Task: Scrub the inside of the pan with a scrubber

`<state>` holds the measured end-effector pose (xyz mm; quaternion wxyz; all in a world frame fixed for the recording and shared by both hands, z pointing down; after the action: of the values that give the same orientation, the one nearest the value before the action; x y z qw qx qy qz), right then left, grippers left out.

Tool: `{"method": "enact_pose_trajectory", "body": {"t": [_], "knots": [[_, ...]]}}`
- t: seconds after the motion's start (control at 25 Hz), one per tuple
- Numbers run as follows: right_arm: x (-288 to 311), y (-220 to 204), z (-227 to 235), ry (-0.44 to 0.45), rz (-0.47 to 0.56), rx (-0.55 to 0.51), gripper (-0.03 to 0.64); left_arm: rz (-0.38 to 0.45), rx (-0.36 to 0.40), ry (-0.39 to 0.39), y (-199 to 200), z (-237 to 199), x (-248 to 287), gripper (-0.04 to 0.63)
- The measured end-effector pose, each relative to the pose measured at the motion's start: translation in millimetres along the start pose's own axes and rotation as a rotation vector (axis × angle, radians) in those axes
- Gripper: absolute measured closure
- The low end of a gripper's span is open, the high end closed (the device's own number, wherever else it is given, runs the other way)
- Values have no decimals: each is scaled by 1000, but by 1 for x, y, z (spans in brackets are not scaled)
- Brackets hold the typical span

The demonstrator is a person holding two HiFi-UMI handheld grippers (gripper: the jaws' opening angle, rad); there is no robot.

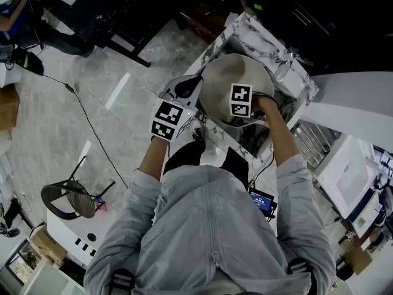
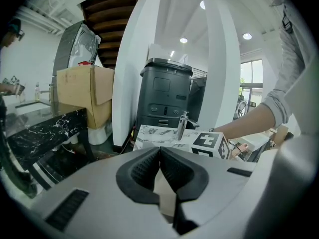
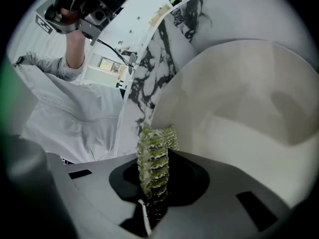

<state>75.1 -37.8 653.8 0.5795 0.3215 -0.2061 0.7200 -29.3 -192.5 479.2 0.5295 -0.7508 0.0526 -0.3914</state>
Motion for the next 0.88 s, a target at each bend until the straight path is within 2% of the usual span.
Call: {"method": "enact_pose_trajectory", "body": {"t": [0.16,0.4,0.6,0.76,0.88], "knots": [[-1,-20,6,-46,-77,22,534,-2,0,-8,-2,7,-3,572],[-10,-57,23,-171,-226,67,534,-15,-7,-18,-11,16,-7,572],[-12,-66,32,-233,-268,80,534,-17,-15,-25,-15,23,-9,572],[-18,-74,49,-324,-305,90,534,-24,-17,-26,-18,25,-10,572],[-26,-80,66,-396,-293,103,534,-30,-18,-26,-21,25,-9,572]]}}
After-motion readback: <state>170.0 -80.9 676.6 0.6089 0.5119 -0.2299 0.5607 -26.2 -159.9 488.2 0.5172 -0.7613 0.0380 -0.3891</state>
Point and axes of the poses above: the fingertips, and each gripper's own axes: x forward along the fingers, z to its right, y out of its top, the point moved 1 cm from there along -x, backward along the fingers, and after that the axes turned 5 degrees about -z, right-handed, at the moved point
